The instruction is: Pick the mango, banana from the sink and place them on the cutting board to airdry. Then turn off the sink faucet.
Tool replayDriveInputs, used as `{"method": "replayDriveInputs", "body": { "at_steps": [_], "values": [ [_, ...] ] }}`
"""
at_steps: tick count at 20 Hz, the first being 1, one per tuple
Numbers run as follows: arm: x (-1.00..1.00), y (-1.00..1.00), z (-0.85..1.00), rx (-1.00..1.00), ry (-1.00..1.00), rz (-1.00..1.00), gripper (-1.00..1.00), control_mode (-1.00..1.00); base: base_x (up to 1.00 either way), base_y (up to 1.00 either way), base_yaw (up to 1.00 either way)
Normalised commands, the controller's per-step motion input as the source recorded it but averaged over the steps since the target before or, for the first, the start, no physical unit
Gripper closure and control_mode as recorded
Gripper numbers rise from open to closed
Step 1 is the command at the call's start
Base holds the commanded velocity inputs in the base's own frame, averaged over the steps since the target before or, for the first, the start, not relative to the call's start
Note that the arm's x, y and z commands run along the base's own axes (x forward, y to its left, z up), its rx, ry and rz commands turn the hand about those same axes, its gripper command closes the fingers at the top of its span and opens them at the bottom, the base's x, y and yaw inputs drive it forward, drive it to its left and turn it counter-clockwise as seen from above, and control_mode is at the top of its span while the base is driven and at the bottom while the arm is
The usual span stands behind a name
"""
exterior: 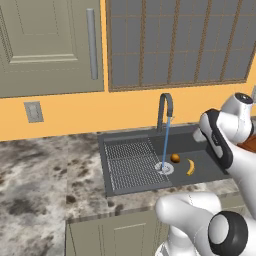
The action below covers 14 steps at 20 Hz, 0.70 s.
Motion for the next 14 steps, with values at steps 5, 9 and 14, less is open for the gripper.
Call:
{"method": "replayDriveInputs", "body": {
  "at_steps": [5, 9, 14],
  "values": [
    [0.0, -0.13, -0.35, 0.0, 0.04, -0.04, -1.0, -1.0, 0.0, 0.0, 0.0],
    [0.0, -0.09, -0.37, 0.0, 0.04, -0.1, -1.0, -1.0, 0.0, 0.0, 0.0],
    [0.0, -0.17, -0.28, 0.0, 0.04, -0.17, -1.0, -1.0, 0.0, 0.0, 0.0]
  ]
}}
